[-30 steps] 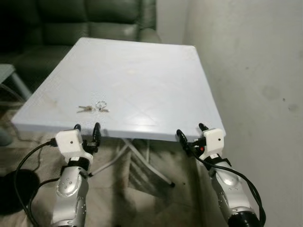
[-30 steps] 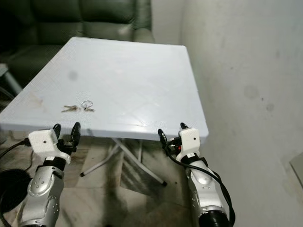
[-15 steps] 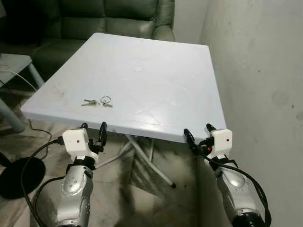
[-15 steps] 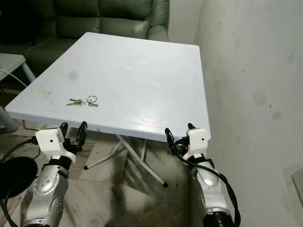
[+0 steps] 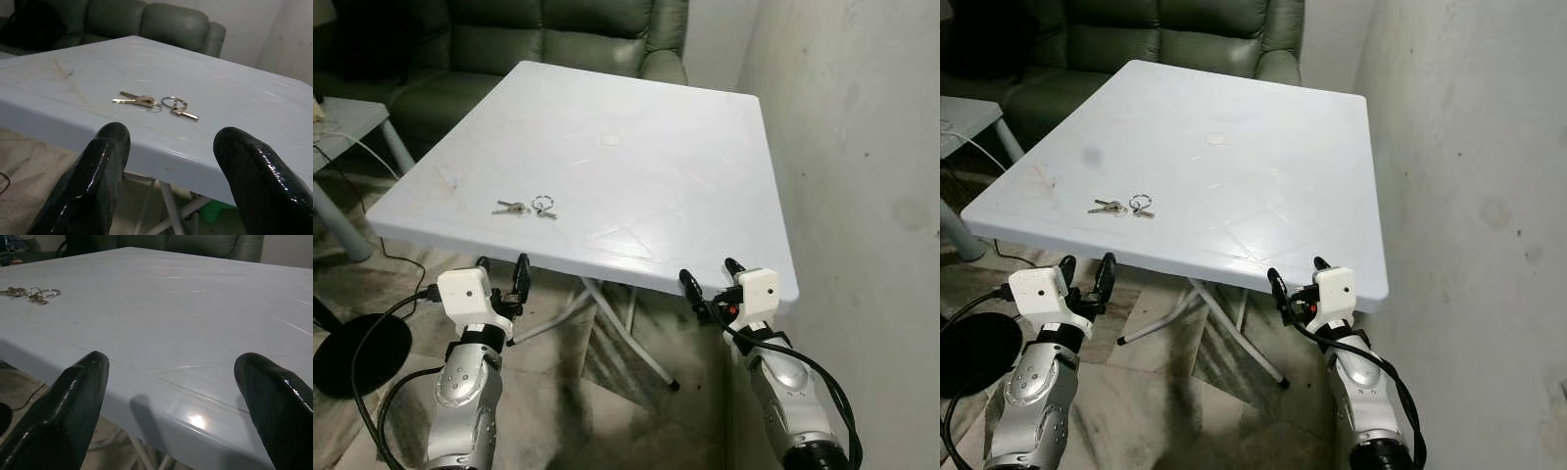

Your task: Hang keys on a hook

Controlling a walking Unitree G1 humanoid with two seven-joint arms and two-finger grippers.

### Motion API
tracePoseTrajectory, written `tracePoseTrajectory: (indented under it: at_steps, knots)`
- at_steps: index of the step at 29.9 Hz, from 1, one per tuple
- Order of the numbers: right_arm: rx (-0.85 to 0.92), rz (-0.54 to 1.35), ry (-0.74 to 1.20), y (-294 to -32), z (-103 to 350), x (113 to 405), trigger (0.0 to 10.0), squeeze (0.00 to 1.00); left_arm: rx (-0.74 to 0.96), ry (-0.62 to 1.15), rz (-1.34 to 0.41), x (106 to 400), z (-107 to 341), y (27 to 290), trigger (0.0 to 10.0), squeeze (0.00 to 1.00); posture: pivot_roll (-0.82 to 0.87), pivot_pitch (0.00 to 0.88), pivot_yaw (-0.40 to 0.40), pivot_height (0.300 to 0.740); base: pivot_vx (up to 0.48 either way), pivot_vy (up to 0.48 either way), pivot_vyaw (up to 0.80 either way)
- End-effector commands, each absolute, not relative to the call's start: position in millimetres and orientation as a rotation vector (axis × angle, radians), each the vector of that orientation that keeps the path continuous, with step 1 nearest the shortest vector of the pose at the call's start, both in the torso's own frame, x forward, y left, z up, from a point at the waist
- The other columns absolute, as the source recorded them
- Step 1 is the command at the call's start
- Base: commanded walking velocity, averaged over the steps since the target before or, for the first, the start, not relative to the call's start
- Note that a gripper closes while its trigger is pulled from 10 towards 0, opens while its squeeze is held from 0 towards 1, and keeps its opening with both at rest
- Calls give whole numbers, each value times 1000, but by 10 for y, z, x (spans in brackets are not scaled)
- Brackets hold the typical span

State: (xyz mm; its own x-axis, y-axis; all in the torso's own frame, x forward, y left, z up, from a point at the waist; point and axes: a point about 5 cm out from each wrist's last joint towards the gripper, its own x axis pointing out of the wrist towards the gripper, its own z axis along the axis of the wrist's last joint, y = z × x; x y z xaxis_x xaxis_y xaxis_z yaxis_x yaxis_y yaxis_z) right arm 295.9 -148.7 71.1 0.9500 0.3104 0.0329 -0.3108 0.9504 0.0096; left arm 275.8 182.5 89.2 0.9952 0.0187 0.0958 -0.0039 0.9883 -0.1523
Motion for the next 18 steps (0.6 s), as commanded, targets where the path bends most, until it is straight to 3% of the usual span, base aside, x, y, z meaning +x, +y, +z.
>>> tracePoseTrajectory:
  at_steps: [1, 6, 18]
  knots:
    - [22, 311, -47, -1506, 755, 2966, 10000, 0, -153, -88, 13, 2755, 888, 1842, 10000, 0, -70, 35, -53, 740, 0, 0, 0]
    - [24, 312, -48, -1502, 759, 2968, 10000, 0, -154, -90, 12, 2765, 896, 1843, 10000, 0, -71, 34, -54, 740, 0, 0, 0]
    - [26, 308, -45, -1510, 755, 2963, 10000, 0, -153, -96, 6, 2772, 906, 1837, 10000, 0, -72, 40, -53, 740, 0, 480, 0]
